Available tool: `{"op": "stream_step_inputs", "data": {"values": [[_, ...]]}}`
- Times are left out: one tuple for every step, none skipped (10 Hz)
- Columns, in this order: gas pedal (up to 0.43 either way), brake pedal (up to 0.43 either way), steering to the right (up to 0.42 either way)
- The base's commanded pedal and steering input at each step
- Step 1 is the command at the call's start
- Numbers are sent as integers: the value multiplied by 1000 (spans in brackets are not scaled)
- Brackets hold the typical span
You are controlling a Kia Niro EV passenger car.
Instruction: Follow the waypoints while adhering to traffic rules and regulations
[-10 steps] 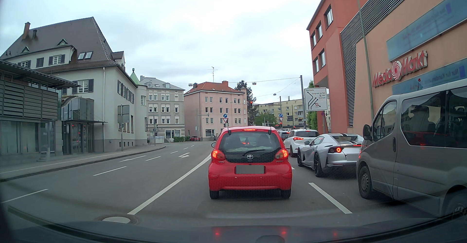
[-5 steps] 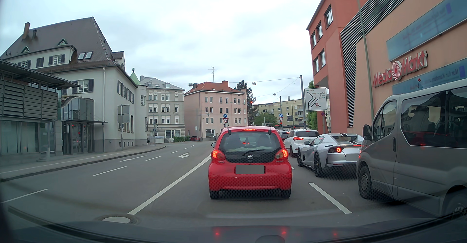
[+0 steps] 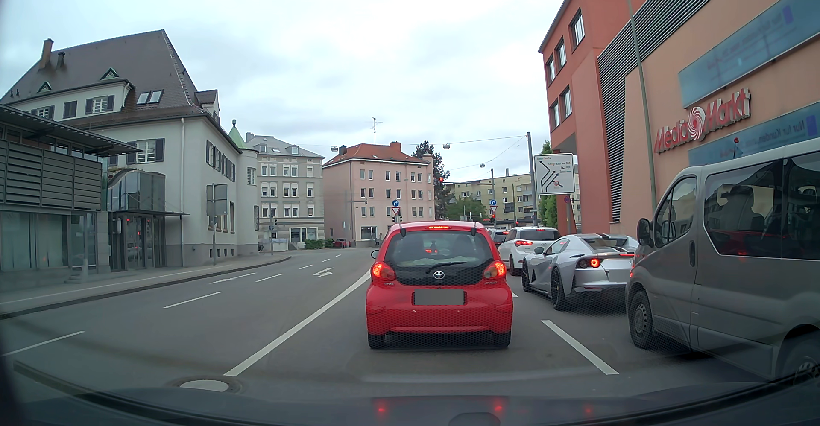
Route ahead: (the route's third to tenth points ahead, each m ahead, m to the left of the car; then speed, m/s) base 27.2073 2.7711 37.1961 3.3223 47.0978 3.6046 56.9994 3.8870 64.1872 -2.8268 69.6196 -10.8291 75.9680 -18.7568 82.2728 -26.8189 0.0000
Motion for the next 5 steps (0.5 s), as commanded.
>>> {"op": "stream_step_inputs", "data": {"values": [[0, 207, 7], [0, 201, 7], [0, 195, 7], [0, 165, 6], [0, 134, 7]]}}
